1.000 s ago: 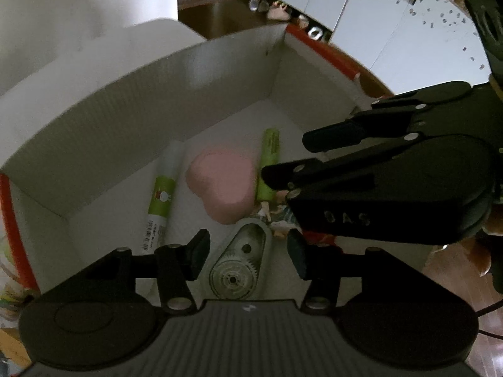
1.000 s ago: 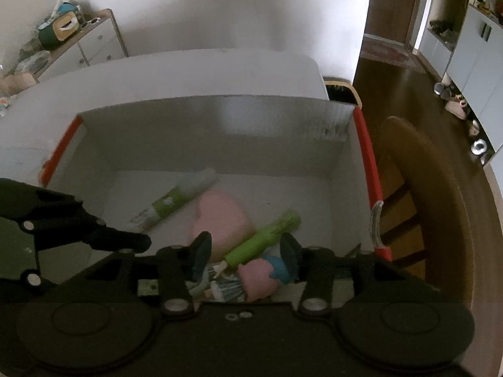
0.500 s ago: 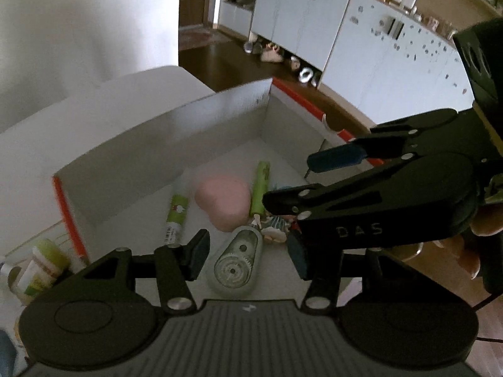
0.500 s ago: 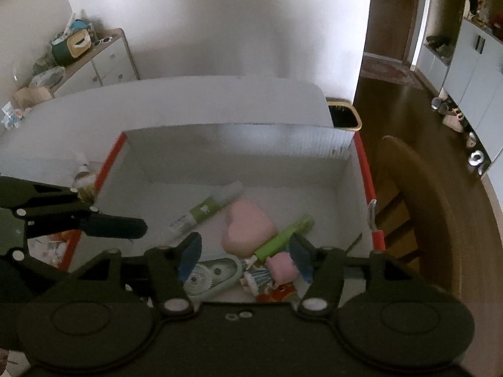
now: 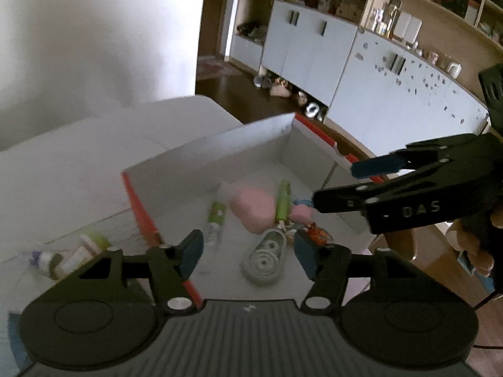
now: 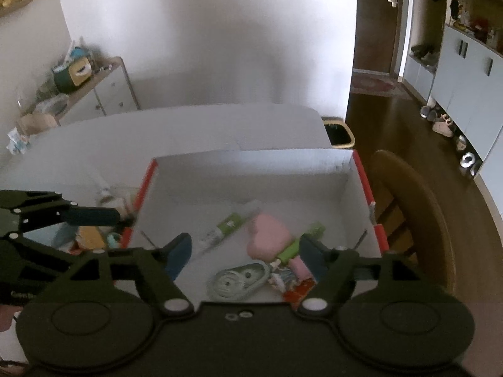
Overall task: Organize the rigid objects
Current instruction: 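Withdraw both grippers from red box back toward the mat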
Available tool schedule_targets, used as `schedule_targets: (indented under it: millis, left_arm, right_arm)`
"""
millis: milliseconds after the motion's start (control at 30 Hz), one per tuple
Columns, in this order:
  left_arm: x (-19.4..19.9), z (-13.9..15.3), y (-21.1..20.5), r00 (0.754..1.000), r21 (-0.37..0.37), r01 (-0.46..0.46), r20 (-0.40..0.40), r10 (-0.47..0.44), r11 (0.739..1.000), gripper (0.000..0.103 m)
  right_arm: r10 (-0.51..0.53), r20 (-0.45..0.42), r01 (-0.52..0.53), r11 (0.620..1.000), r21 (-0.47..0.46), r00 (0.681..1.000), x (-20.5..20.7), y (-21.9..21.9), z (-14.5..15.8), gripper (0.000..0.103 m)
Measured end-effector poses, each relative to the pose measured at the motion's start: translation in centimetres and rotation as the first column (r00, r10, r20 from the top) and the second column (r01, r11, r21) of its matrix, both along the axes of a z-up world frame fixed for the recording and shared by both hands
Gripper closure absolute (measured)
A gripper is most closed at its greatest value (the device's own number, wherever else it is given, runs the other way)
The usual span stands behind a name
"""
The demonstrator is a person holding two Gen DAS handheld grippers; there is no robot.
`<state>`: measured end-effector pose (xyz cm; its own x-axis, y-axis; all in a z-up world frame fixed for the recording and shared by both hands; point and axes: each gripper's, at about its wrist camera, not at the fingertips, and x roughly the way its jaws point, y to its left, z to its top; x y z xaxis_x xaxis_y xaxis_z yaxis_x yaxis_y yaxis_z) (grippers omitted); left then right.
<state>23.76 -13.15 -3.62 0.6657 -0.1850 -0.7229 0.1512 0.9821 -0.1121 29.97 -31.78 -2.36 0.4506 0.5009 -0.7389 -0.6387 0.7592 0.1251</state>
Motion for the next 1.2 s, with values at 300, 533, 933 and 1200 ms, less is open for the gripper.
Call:
schedule_targets:
  millis: [300, 533, 933, 1200]
  left_arm:
    - [-2.8, 1.5, 5.1, 0.997, -0.031, -0.050, 0.052, 0.051, 0.998, 0.034]
    - [-4.6, 1.9, 9.4, 0.994, -0.043, -0.076, 0.070, 0.079, 0.996, 0.028]
    - [-7.2, 0.7, 16.5, 0.993, -0.035, -0.102, 0.057, 0.104, 0.994, 0.021]
    - [-7.7, -1.4, 20.0, 0.994, -0.026, -0.101, 0.030, 0.102, 0.994, 0.021]
  right_arm:
    - [-0.026, 0.038, 0.024, 0.998, 0.062, 0.999, -4.0, 1.8, 0.9, 0.012]
    - [-0.054, 0.043, 0.049, 0.993, 0.109, 0.998, -7.0, 3.7, 0.8, 0.004]
    - [-0.037, 0.023, 0.033, 0.988, 0.151, 0.999, -12.5, 8.5, -0.7, 0.001]
    - [0.006, 0.011, -0.007, 0.994, 0.106, 1.000, -15.7, 12.4, -3.3, 0.001]
